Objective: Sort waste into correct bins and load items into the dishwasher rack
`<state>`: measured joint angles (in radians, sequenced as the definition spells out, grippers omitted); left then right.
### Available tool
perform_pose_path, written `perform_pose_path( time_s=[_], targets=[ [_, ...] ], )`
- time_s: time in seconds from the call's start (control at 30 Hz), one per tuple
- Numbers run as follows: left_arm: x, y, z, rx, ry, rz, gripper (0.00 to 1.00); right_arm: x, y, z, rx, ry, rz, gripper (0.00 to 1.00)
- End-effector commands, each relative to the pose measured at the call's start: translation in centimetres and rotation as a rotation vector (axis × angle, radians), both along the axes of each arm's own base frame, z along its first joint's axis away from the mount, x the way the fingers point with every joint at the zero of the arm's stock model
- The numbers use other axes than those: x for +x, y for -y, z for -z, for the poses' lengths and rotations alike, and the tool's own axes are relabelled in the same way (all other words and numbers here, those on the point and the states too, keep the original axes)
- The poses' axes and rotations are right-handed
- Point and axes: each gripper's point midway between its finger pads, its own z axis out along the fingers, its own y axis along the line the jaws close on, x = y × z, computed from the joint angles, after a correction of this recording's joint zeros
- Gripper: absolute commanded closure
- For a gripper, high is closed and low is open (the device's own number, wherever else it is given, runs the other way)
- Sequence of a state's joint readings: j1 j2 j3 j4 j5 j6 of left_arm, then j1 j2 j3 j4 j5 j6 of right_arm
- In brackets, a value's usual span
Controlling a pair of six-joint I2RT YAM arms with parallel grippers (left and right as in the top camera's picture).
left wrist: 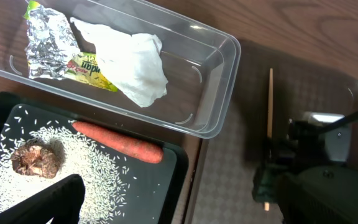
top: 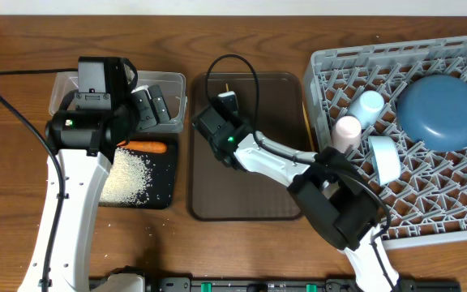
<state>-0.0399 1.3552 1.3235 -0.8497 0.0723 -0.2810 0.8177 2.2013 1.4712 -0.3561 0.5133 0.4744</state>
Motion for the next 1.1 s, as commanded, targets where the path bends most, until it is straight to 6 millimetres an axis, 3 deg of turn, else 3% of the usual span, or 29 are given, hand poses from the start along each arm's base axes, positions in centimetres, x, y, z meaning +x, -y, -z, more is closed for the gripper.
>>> perform_pose_path(
  time_s=[0.0, 0.17, 0.4, 0.57, 0.93, 1.0, 1.07],
  targets=[
    [0.1, -0.2, -0.3, 0.006, 0.005, 0.003, 0.02, -1.2, 0.0, -1.2, 0.018, -0.039, -0.015, 0.83],
    [0.1, -0.2, -0.3, 0.006, 0.005, 0.003, 0.02, -3.5, 0.2, 0.1, 0.101, -0.223, -0.028, 0.73],
    [0.1, -0.2, -0.3, 0.006, 0.005, 0.003, 0.02, -4.2, 1.1, 1.2, 0.349, -0.486, 0.011, 0.77],
    [0.1, -0.2, -0.3, 0.006, 0.005, 0.003, 0.02, -3.0, 3.6, 1.6, 0.315, -0.466, 0.099, 0.82],
    [0.1, -0.2, -0.3, 0.006, 0.005, 0.003, 0.02, -3.4, 3.0, 1.6, 0.22, -0.403, 0.067, 0.81],
    [0.1, -0.2, -0.3, 0.007, 0.005, 0.002, 0.02, -3.6, 3.0, 1.7, 0.209, -0.4, 0.066, 0.86],
    [0.1, -0.2, -0.3, 0.006, 0.005, 0.003, 0.02, -3.7, 3.3, 1.7, 0.199, -0.406, 0.071, 0.99]
  ],
)
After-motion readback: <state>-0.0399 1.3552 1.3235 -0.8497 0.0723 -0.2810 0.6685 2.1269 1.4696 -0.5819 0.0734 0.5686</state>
